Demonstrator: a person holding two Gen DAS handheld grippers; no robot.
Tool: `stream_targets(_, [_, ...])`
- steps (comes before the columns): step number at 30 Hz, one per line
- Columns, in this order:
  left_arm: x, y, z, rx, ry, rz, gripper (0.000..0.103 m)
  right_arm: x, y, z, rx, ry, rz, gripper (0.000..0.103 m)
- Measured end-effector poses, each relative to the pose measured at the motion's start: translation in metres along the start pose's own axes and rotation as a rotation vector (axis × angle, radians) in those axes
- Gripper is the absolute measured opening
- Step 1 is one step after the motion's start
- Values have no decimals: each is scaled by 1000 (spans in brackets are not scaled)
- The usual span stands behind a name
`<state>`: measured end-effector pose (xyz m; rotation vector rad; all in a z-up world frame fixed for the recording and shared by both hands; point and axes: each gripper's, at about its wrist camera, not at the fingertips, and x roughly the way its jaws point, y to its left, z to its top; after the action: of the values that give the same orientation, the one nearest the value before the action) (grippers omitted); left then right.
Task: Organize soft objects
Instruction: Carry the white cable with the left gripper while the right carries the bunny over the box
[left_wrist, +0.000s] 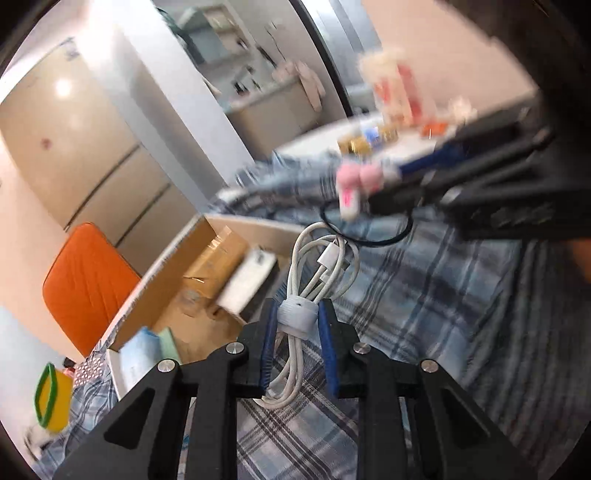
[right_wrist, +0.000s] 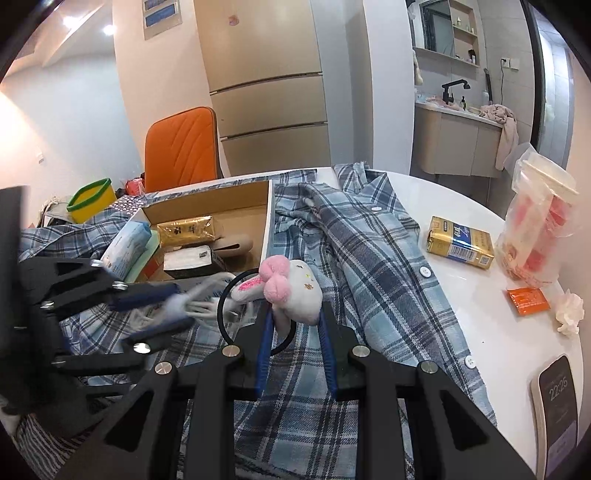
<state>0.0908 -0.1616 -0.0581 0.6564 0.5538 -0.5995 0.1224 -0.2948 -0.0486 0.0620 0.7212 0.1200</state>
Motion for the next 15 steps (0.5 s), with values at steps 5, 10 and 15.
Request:
stream_targets(5, [-29,12,-6,-107,-85,52,21,-5,1,0,-3,-28,-3,26])
stream_targets(10, [-42,30,-11,-217,-102,104,21,-18,5,0,-25,-97,-10,26])
stream_targets(15, [-65,41,-22,-315,-159,178,21,-30,10,3,-46,-150,2,26])
